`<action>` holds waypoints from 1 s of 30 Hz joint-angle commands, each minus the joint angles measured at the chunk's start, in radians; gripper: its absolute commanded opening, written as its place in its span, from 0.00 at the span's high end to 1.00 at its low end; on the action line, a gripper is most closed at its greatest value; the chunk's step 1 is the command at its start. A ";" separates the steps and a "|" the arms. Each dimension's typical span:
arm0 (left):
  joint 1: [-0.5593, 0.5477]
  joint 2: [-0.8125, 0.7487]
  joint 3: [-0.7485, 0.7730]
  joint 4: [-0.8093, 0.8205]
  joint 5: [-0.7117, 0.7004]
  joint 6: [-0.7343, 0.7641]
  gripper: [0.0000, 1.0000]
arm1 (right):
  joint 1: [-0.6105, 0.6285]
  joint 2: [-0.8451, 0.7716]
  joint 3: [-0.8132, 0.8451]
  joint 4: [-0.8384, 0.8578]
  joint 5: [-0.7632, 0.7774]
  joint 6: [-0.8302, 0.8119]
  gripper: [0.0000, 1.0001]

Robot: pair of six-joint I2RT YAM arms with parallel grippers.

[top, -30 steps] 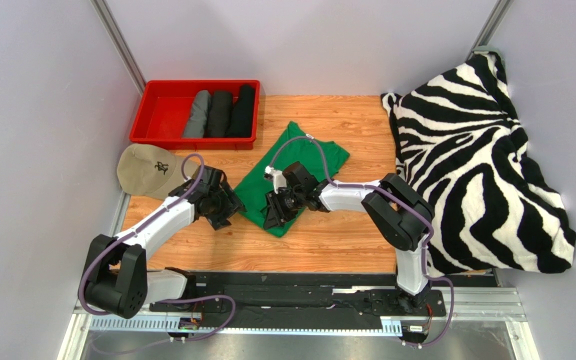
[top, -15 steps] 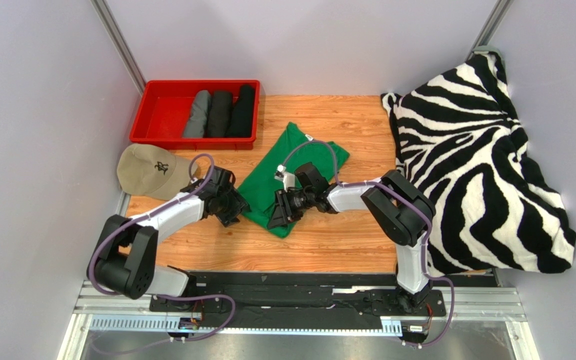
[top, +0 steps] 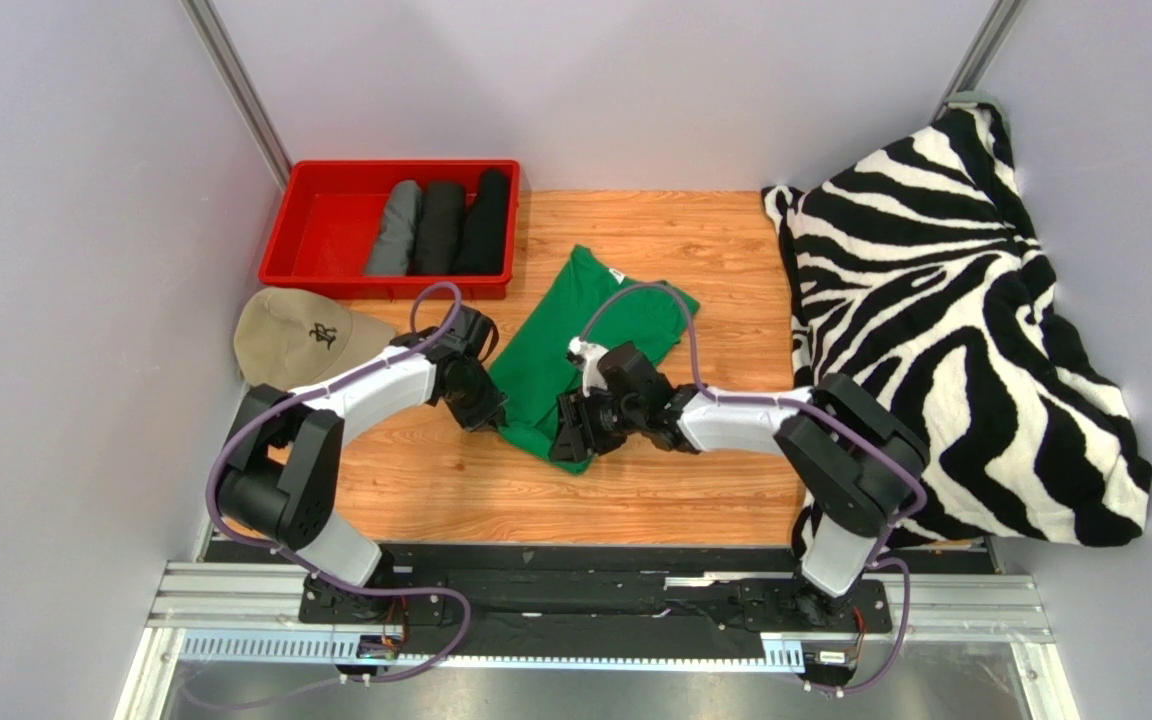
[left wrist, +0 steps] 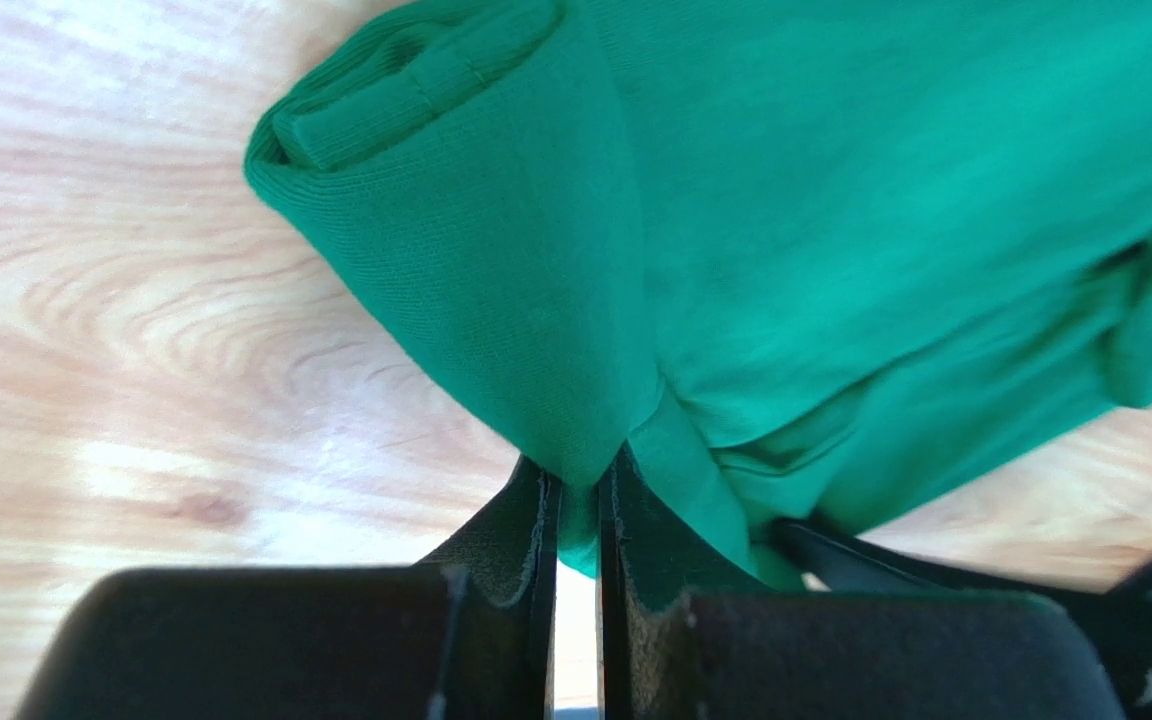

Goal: Roll the t-shirts
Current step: Roll the T-shirt to the center of the board.

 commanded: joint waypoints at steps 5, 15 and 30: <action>-0.002 0.004 0.060 -0.220 -0.012 0.108 0.97 | 0.293 -0.093 0.092 -0.258 0.718 -0.224 0.34; -0.016 0.052 0.124 -0.287 -0.003 0.136 0.96 | 0.451 0.054 0.287 -0.336 0.906 -0.339 0.32; -0.045 0.107 0.184 -0.300 0.005 0.131 0.95 | 0.490 0.189 0.408 -0.353 0.909 -0.388 0.44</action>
